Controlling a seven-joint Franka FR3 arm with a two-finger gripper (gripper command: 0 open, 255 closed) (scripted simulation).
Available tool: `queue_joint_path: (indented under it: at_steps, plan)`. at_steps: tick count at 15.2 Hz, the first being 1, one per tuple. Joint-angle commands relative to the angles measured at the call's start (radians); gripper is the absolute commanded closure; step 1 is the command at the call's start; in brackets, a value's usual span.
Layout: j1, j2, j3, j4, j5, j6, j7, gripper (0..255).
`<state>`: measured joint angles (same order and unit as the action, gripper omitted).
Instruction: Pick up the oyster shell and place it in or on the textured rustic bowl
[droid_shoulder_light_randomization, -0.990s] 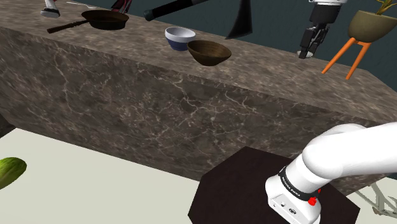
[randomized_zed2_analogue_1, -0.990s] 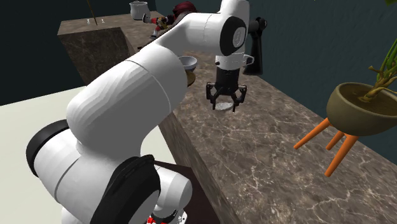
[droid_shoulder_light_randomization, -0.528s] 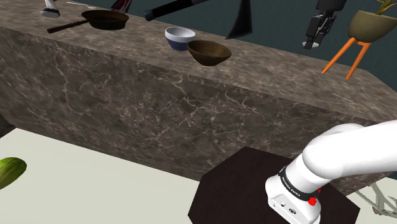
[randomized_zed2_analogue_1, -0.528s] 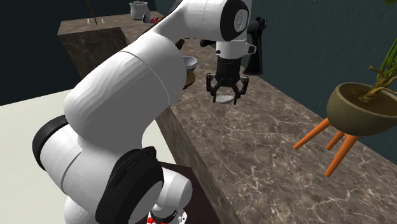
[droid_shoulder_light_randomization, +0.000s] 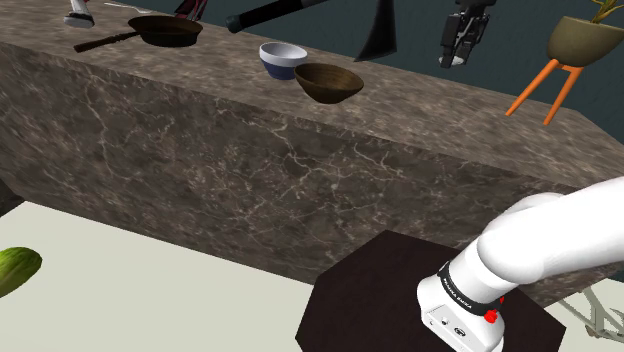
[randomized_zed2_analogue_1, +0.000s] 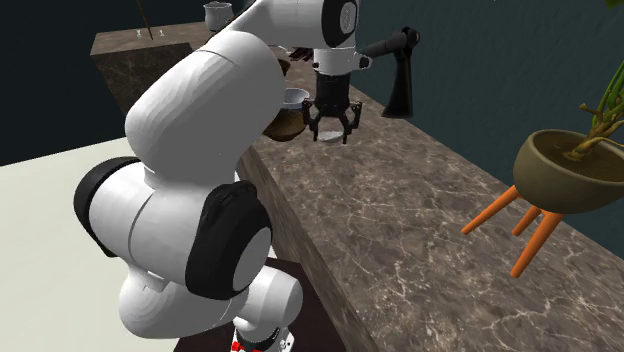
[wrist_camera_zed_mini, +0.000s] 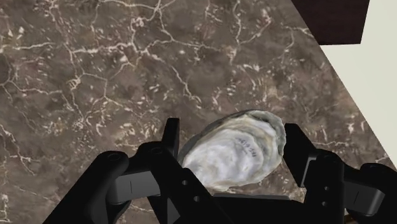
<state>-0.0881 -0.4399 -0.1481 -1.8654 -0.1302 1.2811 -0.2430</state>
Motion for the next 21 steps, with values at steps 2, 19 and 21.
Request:
queue_joint_path:
  at_steps: [2, 19, 21]
  plan:
    - [0.021, 0.061, 0.041, 0.057, 0.033, -0.002, 0.062, 255]
    - [0.152, 0.567, 0.22, 0.625, 0.115, -0.077, 0.378, 255]
    - [0.165, 0.609, 0.228, 0.668, 0.114, -0.078, 0.398, 255]
